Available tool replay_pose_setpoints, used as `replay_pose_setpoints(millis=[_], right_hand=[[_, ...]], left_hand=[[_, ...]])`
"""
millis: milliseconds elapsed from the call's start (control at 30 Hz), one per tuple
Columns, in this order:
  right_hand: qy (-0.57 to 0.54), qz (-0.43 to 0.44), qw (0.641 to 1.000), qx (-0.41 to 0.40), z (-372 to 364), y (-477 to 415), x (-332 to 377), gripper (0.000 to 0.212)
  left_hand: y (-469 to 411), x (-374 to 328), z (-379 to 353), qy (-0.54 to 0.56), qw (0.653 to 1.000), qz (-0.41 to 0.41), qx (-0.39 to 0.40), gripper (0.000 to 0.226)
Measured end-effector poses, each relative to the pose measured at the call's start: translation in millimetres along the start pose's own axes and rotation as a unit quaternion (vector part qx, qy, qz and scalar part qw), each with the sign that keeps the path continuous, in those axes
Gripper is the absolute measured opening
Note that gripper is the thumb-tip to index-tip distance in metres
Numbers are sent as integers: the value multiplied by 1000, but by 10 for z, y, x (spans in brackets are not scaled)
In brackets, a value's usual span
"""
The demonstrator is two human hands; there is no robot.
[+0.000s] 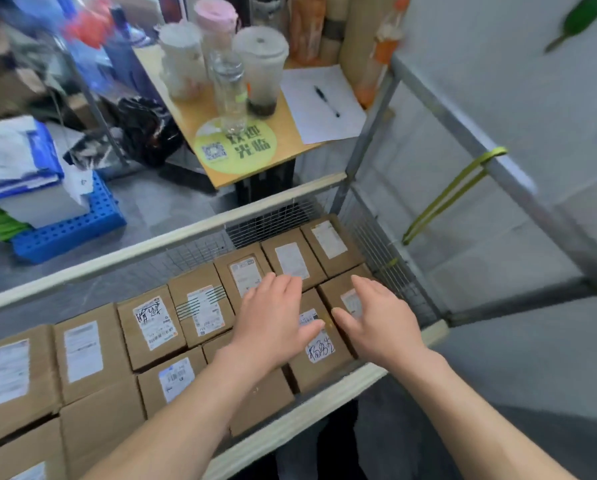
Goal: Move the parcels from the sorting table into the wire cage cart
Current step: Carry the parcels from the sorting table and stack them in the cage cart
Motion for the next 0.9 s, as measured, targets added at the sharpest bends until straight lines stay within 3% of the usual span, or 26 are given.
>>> replay_pose_setpoints(millis=[333, 767, 900], right_hand=[[-29, -58, 993, -99, 727, 766, -189, 71], [-49, -98, 977, -181, 1384, 1808, -1134, 74], [-62, -120, 971, -197, 1556, 2197, -1515, 75]], left_hand=[[216, -740, 639, -20, 988, -131, -76, 80], [598, -2136, 859, -51, 971, -203, -114, 98], [719, -2628, 827, -56, 968, -218, -109, 89]])
Point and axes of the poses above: each hand's wrist, its own y-axis away from the middle knuckle, its own z-axis out of the back of the hand, x = y × z, the point moved 4 cm from there along -y, towards the middle knuckle, and after that the axes turned 5 degrees about -y, right-handed, at the moved point
